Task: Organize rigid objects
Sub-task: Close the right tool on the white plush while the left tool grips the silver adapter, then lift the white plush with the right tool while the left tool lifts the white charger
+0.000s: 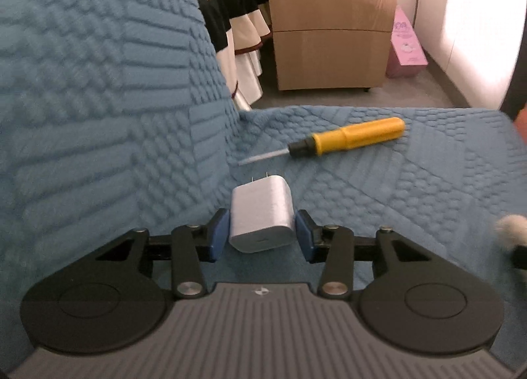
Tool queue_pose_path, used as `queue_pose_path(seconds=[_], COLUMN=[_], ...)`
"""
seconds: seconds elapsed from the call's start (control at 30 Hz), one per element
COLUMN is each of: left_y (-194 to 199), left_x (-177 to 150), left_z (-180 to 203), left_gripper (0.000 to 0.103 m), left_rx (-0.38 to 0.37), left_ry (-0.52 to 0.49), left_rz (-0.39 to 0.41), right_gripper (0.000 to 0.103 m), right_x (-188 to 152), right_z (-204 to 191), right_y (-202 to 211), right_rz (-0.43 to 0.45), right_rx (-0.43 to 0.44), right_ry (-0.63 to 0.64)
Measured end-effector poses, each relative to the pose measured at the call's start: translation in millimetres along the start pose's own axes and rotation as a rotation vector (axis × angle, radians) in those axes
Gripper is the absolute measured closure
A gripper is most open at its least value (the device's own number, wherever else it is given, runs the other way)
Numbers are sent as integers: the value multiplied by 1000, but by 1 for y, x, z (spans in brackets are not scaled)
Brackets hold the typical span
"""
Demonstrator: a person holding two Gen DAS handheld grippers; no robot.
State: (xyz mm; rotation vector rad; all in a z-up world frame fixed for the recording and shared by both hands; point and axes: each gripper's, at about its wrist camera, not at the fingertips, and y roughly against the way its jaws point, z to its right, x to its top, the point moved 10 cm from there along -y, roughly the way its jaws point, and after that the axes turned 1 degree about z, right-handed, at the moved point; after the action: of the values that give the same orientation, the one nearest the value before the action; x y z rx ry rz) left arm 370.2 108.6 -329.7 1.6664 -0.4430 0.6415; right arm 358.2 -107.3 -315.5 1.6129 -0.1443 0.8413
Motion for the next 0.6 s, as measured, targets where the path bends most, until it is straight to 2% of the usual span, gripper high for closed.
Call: queue_pose_path(seconds=[0.27,0.47,0.6], left_y=[40,63,74], left_x=[-31,-48,-60], left_z=[17,19,23], left_gripper=[53,53,53], left_rx=[-78,-101,-135], left_ry=[33,56,105], left_rz=[-6,-4,-15], right_gripper=[51,51,51], right_x=[-4,-12,-19], right_z=[-15,-26,-36], right_y=[12,22,28], right_rz=[6,9,7], right_rx=[30,44,57], right_ry=[-17,-16,-9])
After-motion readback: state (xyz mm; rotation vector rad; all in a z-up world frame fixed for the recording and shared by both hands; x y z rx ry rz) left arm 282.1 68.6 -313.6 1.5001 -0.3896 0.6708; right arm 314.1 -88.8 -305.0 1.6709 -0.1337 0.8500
